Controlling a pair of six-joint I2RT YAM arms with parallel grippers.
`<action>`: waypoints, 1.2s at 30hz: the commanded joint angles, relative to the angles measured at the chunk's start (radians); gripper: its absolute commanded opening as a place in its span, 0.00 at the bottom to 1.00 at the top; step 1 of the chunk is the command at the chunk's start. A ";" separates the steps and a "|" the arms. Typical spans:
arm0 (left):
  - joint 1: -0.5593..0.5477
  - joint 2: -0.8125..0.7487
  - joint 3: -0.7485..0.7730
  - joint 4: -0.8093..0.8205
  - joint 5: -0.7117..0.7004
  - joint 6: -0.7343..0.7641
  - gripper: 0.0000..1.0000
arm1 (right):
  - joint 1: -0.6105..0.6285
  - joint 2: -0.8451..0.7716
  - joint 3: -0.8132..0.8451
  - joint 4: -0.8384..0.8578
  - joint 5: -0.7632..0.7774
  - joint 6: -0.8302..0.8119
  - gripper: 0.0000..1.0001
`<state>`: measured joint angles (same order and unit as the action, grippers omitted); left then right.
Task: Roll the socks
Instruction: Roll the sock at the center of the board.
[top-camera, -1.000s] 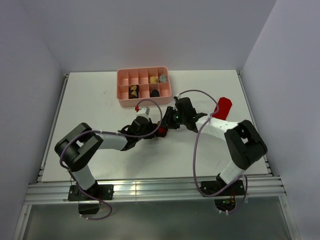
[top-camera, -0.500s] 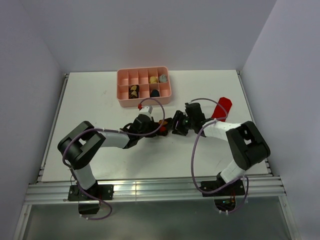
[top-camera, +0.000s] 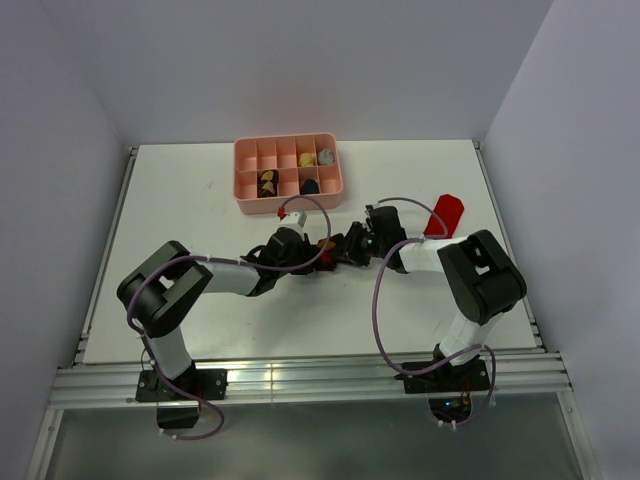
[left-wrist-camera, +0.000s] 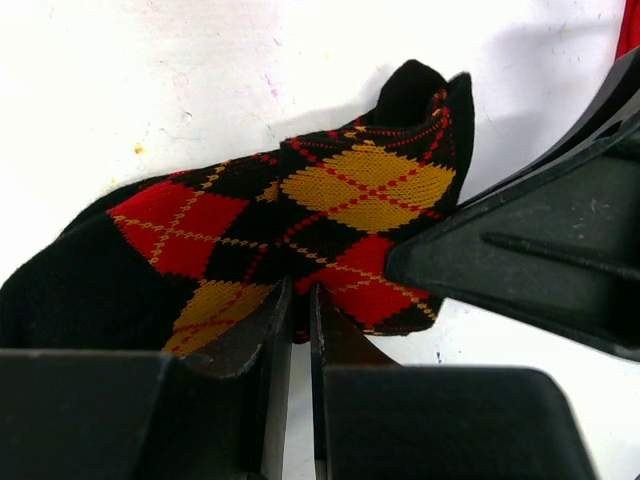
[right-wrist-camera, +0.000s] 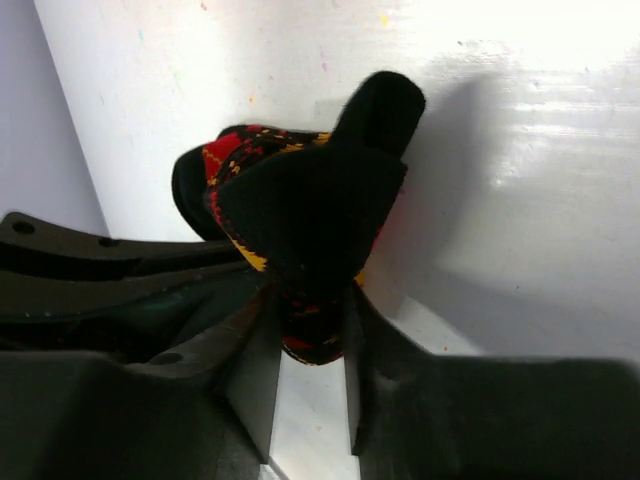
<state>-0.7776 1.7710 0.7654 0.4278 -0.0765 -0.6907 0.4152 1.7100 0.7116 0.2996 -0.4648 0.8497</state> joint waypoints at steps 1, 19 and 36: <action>-0.003 0.028 0.006 -0.037 0.038 0.034 0.15 | 0.007 0.000 0.003 0.055 -0.009 -0.004 0.23; -0.028 -0.148 -0.041 0.014 -0.055 0.055 0.56 | 0.100 -0.023 0.314 -0.597 0.333 -0.159 0.00; -0.221 -0.039 0.024 0.130 -0.316 0.378 0.70 | 0.139 0.030 0.428 -0.749 0.357 -0.086 0.00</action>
<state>-0.9691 1.7145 0.7383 0.4992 -0.2859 -0.4088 0.5438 1.7237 1.0954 -0.4225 -0.1173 0.7483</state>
